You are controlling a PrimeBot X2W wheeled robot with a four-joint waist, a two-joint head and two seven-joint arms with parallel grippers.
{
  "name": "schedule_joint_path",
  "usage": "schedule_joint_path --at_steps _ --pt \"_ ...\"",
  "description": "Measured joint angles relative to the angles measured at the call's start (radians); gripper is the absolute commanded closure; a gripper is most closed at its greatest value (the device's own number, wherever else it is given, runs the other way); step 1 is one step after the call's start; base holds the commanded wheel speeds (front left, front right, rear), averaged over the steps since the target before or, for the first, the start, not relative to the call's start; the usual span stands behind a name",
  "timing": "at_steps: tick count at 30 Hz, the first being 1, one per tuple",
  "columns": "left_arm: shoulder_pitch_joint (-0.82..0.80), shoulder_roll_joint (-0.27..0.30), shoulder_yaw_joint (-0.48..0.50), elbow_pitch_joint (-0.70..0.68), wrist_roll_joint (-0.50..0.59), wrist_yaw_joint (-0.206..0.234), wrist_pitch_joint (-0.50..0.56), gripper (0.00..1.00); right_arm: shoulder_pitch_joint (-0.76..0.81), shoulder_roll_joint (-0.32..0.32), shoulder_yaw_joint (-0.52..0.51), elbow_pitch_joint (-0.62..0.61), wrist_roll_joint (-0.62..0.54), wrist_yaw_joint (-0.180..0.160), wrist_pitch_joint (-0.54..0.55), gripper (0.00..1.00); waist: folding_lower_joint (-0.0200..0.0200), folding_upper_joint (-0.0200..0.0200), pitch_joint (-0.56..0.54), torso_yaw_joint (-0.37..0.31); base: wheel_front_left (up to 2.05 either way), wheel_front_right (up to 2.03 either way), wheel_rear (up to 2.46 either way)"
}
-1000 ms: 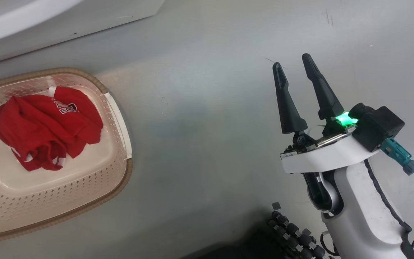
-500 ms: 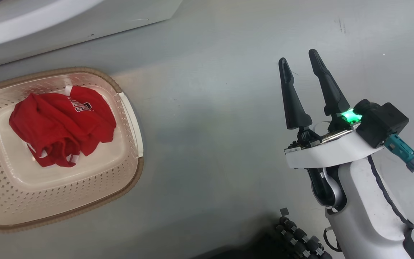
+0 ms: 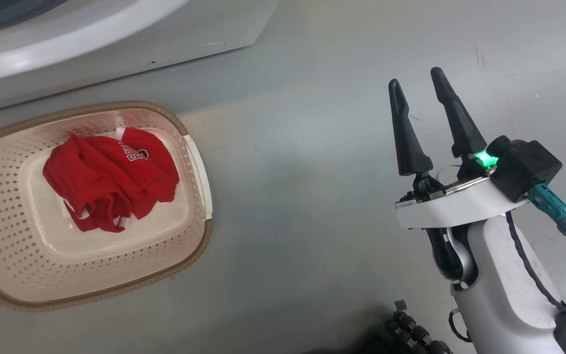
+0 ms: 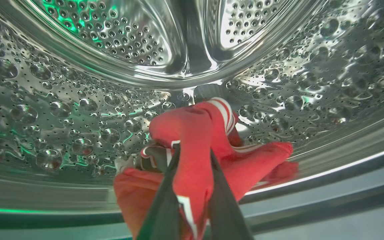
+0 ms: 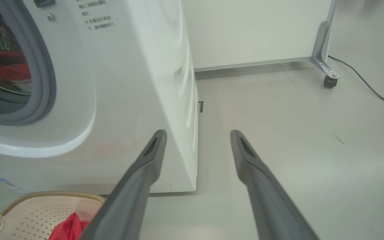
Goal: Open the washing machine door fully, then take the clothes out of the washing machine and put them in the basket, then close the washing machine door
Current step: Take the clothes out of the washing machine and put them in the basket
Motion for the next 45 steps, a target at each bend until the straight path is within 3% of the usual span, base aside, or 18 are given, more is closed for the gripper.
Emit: schedule_joint_path --at_steps 24,35,45 --pt "0.355 -0.169 0.026 -0.114 -0.029 -0.007 -0.455 1.00 0.094 -0.001 -0.042 0.039 -0.069 0.010 0.000 0.00 0.0000 0.0000 -0.194 0.088 0.00 0.00 0.00" --pt "0.519 -0.225 0.013 -0.168 -0.035 0.003 -0.575 1.00 0.161 -0.001 -0.052 0.056 -0.088 0.010 0.000 0.00 0.0000 0.0000 -0.309 0.126 0.00 0.00 0.00" --pt "0.611 -0.244 -0.017 -0.235 -0.017 0.008 -0.610 1.00 0.218 -0.001 -0.055 0.066 -0.093 0.010 0.000 0.00 -0.0001 0.0000 -0.397 0.162 0.00 0.00 0.00"
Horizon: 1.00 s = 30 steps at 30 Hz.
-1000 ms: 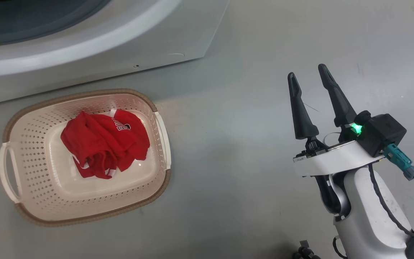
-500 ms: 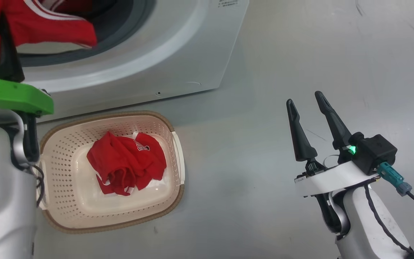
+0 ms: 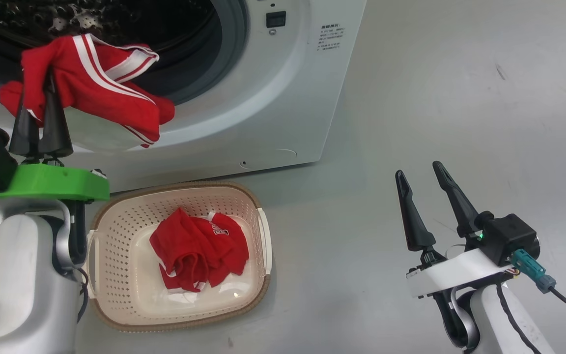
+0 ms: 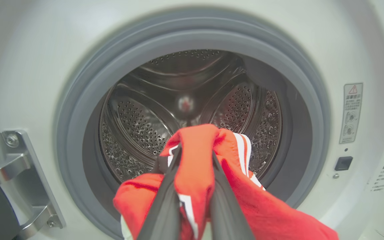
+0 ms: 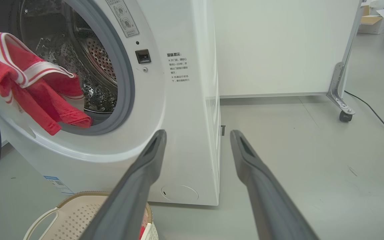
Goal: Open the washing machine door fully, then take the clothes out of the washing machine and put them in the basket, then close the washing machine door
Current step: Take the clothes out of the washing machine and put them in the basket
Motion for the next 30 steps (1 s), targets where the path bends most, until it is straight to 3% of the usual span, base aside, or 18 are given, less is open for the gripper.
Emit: schedule_joint_path --at_steps 13,30 --pt "0.143 -0.039 -0.030 -0.111 0.018 0.021 -0.011 1.00 0.054 0.000 0.017 0.004 0.000 0.000 0.000 0.00 0.0000 0.0000 -0.100 0.035 0.00 0.00 0.00" --pt "0.361 -0.082 -0.123 -0.055 -0.042 0.028 0.044 1.00 0.088 0.001 0.042 -0.008 -0.018 0.005 0.000 0.00 0.0000 0.0000 -0.114 0.041 0.00 0.00 0.00"
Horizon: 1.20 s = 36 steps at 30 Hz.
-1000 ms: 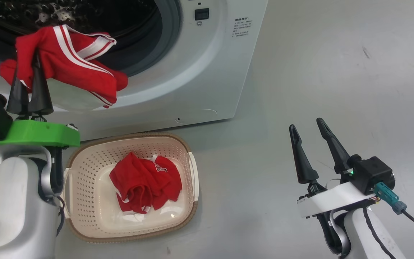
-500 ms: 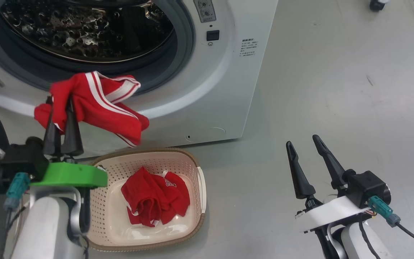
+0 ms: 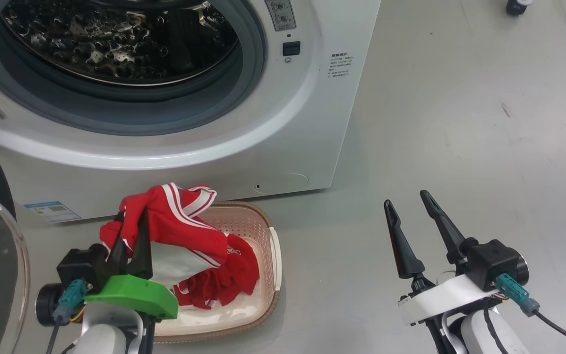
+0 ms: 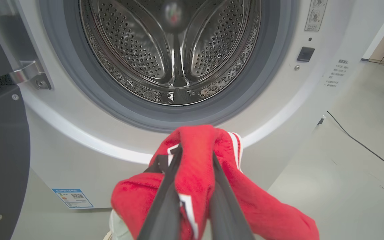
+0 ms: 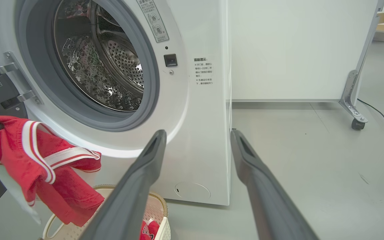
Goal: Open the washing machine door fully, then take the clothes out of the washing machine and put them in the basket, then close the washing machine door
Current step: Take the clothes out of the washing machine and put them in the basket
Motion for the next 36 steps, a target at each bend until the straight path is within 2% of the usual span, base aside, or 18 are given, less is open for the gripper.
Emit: schedule_joint_path --at_steps 13,23,36 --pt "-0.007 -0.008 -0.027 0.211 -0.056 0.003 0.042 1.00 -0.006 0.000 0.011 -0.041 -0.001 0.002 0.000 0.00 0.0000 0.0000 0.094 -0.034 0.00 0.00 0.00" --pt "-0.185 -0.012 -0.026 0.383 -0.088 0.010 0.079 1.00 -0.070 0.000 0.016 -0.071 -0.001 0.003 0.000 0.00 0.0000 0.0000 0.208 -0.068 0.00 0.00 0.00" --pt "-0.324 -0.017 -0.023 0.597 -0.119 0.010 0.130 1.00 -0.131 0.000 0.006 -0.083 0.001 0.003 0.000 0.00 0.0000 0.0000 0.332 -0.115 0.00 0.00 0.00"
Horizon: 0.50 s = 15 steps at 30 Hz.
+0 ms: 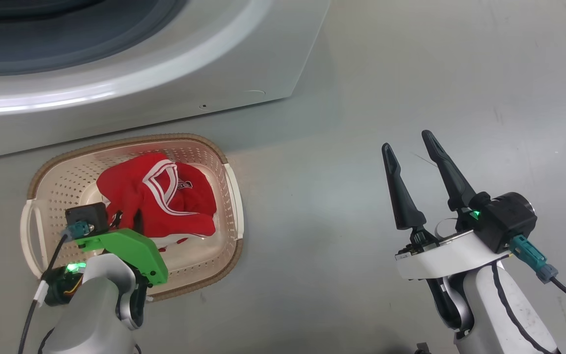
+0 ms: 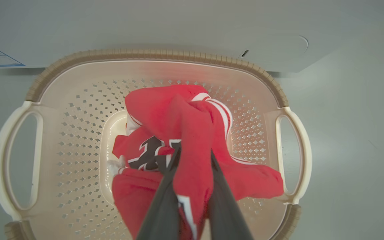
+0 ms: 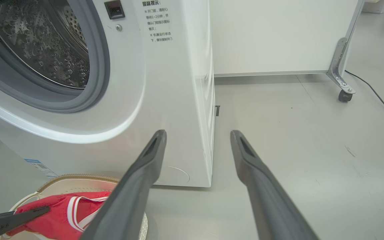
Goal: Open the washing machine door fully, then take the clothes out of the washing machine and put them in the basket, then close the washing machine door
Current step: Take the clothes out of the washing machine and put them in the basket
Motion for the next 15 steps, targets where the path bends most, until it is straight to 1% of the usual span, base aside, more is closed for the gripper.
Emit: schedule_joint_path --at_steps 2,3,4,5,6,7,8,9,10,15 --pt "-0.018 0.000 0.001 0.032 -0.005 0.000 0.008 1.00 -0.005 0.000 -0.003 0.001 0.000 0.000 0.000 0.00 0.0000 0.0000 0.013 -0.004 0.00 0.00 0.00" --pt "-0.024 -0.001 0.002 0.046 -0.011 0.000 0.014 0.81 -0.008 0.000 -0.005 0.002 0.000 0.000 0.000 0.00 0.0000 0.0000 0.017 -0.006 0.00 0.00 0.00" --pt "-0.029 -0.002 0.003 0.060 -0.015 0.000 0.016 0.81 -0.012 0.000 -0.006 0.002 0.000 0.000 0.000 0.00 0.0000 0.0000 0.021 -0.007 0.00 0.00 0.00" --pt "-0.033 -0.002 0.004 0.073 -0.020 -0.001 0.021 0.60 -0.015 0.000 -0.006 0.002 0.000 0.000 0.000 0.00 0.0000 0.0000 0.023 -0.008 0.00 0.00 0.00" --pt "-0.036 -0.002 0.004 0.085 -0.025 -0.002 0.025 0.53 -0.015 0.000 -0.006 0.003 0.000 0.001 0.000 0.00 0.0000 0.0000 0.025 -0.008 0.00 0.00 0.00" --pt "-0.041 -0.003 0.005 0.098 -0.031 -0.002 0.027 0.51 -0.015 0.000 -0.006 0.004 0.000 0.002 0.000 0.00 0.0000 0.0000 0.025 -0.008 0.00 0.00 0.00" --pt "-0.046 -0.003 0.008 0.108 -0.035 -0.001 0.027 0.13 -0.015 0.000 -0.006 0.006 0.000 0.005 0.000 0.00 0.0000 0.0000 0.026 -0.008 0.00 0.00 0.00" --pt "-0.051 -0.003 0.009 0.117 -0.038 -0.002 0.027 0.03 -0.015 0.000 -0.006 0.007 0.000 0.007 0.000 0.00 0.0000 0.0000 0.026 -0.008 0.00 0.00 0.00" --pt "-0.056 -0.003 0.009 0.127 -0.039 -0.002 0.027 0.00 -0.016 0.000 -0.006 0.008 0.001 0.007 0.000 0.00 0.0000 0.0000 0.025 -0.008 0.00 0.00 0.00" --pt "-0.080 -0.003 0.004 0.164 -0.038 -0.009 0.010 0.00 -0.019 0.000 -0.006 0.017 0.002 0.007 0.000 0.00 0.0000 0.0000 0.016 -0.006 0.00 0.00 0.00"
